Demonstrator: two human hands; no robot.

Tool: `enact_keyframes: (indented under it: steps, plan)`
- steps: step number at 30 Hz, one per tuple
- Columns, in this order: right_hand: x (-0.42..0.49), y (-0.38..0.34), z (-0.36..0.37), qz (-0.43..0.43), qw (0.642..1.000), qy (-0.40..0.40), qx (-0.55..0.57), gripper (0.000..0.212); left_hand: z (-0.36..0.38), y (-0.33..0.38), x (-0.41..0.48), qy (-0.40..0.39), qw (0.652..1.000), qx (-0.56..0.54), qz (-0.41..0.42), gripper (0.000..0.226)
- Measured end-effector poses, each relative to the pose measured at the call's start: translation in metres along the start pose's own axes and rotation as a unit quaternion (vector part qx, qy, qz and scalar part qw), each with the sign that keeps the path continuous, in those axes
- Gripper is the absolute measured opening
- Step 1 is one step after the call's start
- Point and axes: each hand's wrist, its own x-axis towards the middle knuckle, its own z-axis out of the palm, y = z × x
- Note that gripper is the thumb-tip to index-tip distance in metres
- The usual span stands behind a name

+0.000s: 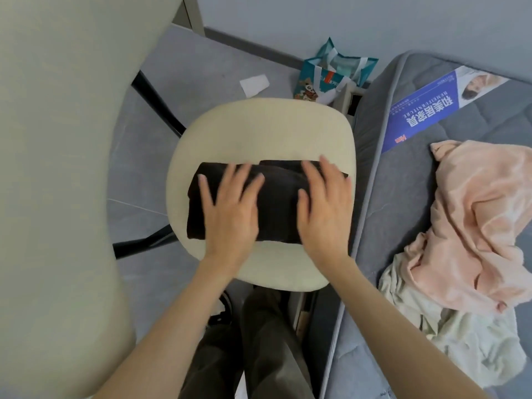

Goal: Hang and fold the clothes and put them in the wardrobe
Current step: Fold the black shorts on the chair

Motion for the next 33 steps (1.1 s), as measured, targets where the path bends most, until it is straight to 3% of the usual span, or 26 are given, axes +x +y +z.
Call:
enact_keyframes:
  steps: [2, 4, 6, 9, 12, 16, 20, 24, 28, 33]
  plan:
    - [-0.008, -0.003, 0.014, -0.026, 0.992, -0.109, -0.053, 0.048, 0.016, 0.006, -0.005, -0.081, 0.997, 0.008, -0.004, 0.048]
    - [-0.01, 0.008, 0.028, -0.01, 0.976, -0.185, -0.117, 0.053, 0.033, 0.003, -0.003, -0.135, 0.988, 0.017, -0.08, 0.052]
    - [-0.003, 0.025, 0.042, 0.025, 0.966, -0.213, -0.142, 0.056, 0.046, -0.008, 0.005, -0.167, 0.973, -0.009, -0.161, 0.054]
    - [0.016, 0.044, 0.061, 0.133, 0.959, -0.234, -0.086, 0.062, 0.062, -0.028, 0.018, -0.196, 0.949, -0.071, -0.236, 0.054]
    - [0.016, 0.046, 0.067, 0.156, 0.961, -0.214, -0.078, 0.067, 0.064, -0.032, 0.019, -0.194, 0.943, -0.077, -0.258, 0.054]
    - [0.009, 0.035, 0.062, 0.255, 0.955, -0.15, -0.033, 0.074, 0.057, -0.025, 0.014, -0.178, 0.924, -0.102, -0.322, 0.063]
    - [0.005, 0.022, 0.06, 0.296, 0.947, -0.125, 0.015, 0.07, 0.051, -0.021, 0.013, -0.126, 0.898, -0.193, -0.375, 0.075]
    - [0.01, 0.027, 0.054, 0.314, 0.938, -0.114, 0.095, 0.081, 0.05, -0.027, 0.012, -0.084, 0.846, -0.331, -0.409, 0.09]
    - [0.022, 0.044, 0.046, 0.311, 0.923, -0.15, 0.168, 0.076, 0.05, -0.029, 0.018, -0.082, 0.834, -0.353, -0.417, 0.086]
    - [0.021, 0.049, 0.021, 0.27, 0.93, -0.154, 0.197, 0.065, 0.034, -0.012, 0.009, -0.083, 0.827, -0.355, -0.428, 0.08]
